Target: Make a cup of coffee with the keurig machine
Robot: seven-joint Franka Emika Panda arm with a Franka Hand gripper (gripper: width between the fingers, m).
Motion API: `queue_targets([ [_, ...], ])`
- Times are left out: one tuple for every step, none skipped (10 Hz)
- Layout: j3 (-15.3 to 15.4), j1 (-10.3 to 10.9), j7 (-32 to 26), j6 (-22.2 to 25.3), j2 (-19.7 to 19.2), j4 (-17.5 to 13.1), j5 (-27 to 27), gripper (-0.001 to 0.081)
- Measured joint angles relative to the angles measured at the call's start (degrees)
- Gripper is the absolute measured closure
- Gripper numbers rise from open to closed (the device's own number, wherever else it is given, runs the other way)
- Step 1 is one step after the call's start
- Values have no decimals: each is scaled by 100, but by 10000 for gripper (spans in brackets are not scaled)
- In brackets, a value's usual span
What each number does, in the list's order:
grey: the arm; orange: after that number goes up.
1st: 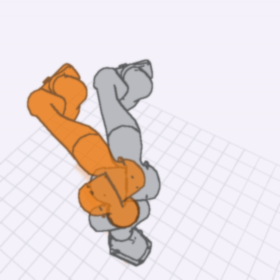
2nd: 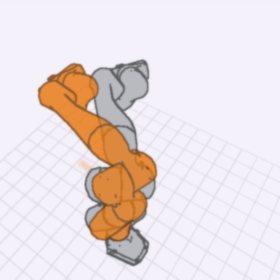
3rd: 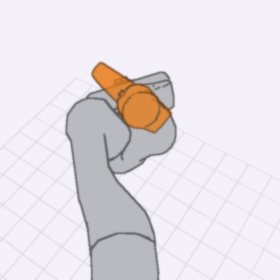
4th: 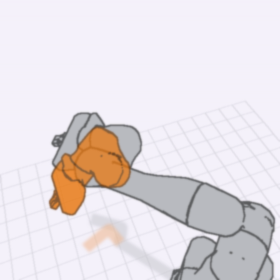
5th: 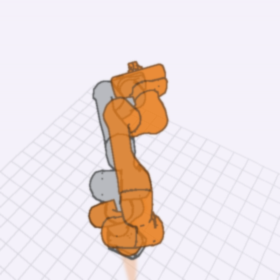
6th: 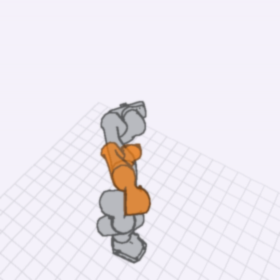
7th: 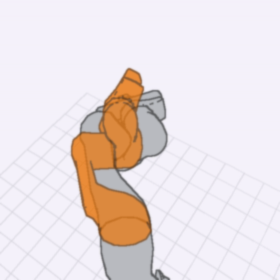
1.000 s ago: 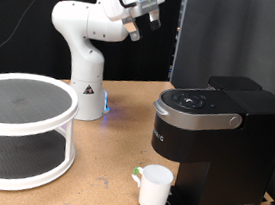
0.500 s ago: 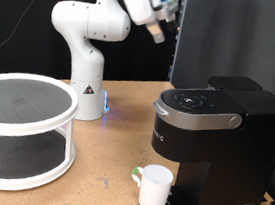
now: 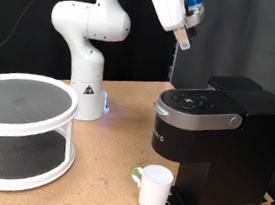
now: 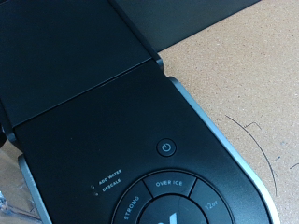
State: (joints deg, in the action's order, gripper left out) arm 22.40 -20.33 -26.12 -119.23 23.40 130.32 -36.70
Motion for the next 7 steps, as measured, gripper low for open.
queue_targets([
  [-13, 19, -359, 120, -4, 5, 3, 0],
  [-17, 34, -695, 240, -8, -2, 3, 0],
  [-5, 43, -932, 291, -22, -28, 25, 0],
  [18, 47, -999, 282, -41, -68, 32, 0],
  [55, 47, -1033, 191, -57, -116, 77, 0],
  [89, 48, -1123, 168, -81, -203, 182, 0],
  [92, 48, -1266, 278, -132, -342, 289, 0],
])
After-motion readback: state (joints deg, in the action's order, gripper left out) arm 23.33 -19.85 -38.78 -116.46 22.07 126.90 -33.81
